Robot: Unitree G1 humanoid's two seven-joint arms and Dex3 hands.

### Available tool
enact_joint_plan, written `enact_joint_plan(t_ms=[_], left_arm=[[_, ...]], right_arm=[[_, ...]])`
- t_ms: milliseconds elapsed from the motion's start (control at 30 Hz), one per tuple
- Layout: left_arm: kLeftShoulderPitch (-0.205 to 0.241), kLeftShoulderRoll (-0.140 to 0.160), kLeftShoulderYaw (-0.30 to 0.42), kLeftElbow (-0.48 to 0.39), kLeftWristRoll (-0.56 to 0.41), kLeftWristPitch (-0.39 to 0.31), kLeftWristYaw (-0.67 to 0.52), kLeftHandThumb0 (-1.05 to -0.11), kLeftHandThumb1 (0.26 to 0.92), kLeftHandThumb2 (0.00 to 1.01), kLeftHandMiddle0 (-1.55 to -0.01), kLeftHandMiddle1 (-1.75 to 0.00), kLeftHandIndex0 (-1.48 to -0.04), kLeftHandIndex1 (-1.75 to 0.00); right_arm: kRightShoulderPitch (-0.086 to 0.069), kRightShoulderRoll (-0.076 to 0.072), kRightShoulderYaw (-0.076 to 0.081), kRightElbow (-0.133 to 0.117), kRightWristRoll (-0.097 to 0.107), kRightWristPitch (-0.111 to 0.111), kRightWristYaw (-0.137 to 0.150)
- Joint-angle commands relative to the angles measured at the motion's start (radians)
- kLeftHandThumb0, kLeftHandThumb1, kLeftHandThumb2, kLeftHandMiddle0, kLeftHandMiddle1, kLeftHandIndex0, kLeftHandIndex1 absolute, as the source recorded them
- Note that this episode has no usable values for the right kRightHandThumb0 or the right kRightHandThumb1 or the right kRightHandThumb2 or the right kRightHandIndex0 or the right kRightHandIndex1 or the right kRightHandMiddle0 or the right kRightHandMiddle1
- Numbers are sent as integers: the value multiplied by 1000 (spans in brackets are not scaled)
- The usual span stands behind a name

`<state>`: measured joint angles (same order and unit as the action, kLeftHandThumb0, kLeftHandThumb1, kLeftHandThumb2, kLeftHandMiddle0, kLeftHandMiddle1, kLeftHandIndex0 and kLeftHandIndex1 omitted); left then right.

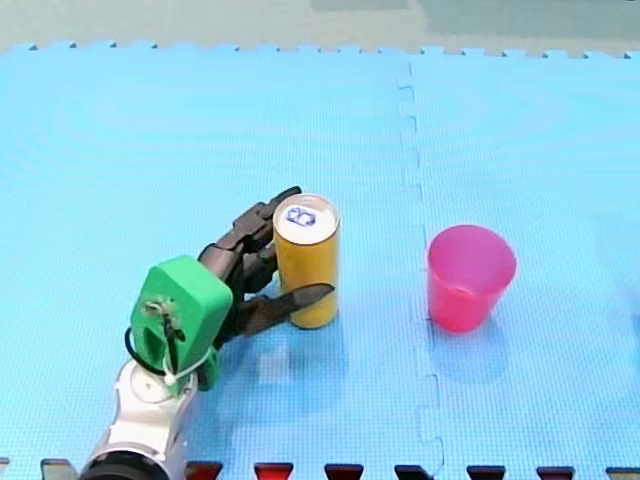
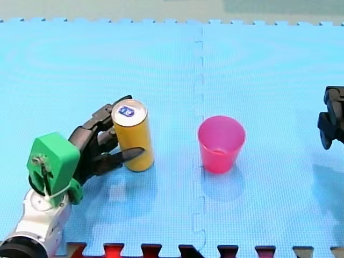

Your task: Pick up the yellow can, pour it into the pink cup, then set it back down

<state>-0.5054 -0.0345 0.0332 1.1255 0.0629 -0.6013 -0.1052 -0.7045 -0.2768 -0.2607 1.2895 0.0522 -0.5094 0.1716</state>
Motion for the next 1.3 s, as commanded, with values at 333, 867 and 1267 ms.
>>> enact_joint_plan(t_ms=[333, 867, 1267], left_arm=[[-37, -33, 0, 32, 37, 48, 235, -382, 851, 3, -1324, -111, -1214, -59], [-39, -18, -1, 32, 31, 48, 224, -355, 821, 0, -1324, -33, -1213, -10], [-56, -13, 10, -4, 28, -107, 232, -380, 818, 1, -1345, -18, -1213, -2]], right_arm=[[3, -7, -4, -4, 4, -8, 3], [3, -5, 3, -1, -1, -6, -8], [4, 5, 4, -3, 1, -9, -8]])
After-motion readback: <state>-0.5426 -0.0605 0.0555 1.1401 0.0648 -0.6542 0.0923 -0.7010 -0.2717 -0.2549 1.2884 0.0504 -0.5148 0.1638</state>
